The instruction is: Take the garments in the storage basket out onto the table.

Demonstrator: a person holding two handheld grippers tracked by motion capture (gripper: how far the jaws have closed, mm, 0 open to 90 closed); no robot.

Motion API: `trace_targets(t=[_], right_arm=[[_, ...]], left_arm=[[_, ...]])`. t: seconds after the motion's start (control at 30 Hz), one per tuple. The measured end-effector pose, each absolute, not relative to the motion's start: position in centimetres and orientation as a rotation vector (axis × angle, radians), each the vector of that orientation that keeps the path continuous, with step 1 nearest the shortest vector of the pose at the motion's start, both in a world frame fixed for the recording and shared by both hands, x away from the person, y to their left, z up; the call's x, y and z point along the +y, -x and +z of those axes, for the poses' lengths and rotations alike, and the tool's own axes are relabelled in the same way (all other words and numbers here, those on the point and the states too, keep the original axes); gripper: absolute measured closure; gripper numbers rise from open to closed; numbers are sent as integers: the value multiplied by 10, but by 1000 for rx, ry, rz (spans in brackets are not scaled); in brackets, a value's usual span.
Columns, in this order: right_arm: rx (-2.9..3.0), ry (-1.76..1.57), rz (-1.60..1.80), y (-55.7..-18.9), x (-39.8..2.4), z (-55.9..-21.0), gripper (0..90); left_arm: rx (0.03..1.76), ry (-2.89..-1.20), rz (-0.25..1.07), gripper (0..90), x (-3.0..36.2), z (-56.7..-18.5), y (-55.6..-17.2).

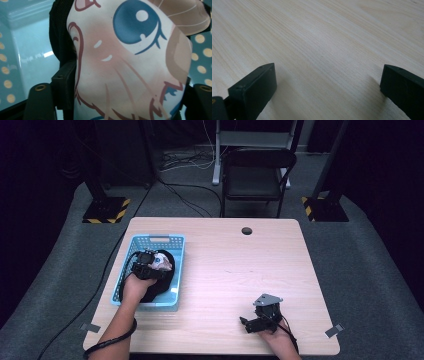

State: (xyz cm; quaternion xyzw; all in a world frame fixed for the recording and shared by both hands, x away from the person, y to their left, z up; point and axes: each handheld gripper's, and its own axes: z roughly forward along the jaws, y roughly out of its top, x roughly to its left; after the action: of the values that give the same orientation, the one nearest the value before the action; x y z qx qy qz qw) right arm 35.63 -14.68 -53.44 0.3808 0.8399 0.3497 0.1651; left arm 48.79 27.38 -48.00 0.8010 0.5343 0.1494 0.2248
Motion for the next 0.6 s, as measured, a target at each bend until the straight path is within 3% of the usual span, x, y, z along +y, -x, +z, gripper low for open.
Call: trace_targets(t=[0.23,0.6], right_arm=[[2392,-1086,997,-356,-147,-534,0],[2392,-1085,997,-356,-147,-534,0]], left_arm=[[1401,-2268,486,366,266,-478,-482],[1375,-2237,467,394,272,-467,-478]])
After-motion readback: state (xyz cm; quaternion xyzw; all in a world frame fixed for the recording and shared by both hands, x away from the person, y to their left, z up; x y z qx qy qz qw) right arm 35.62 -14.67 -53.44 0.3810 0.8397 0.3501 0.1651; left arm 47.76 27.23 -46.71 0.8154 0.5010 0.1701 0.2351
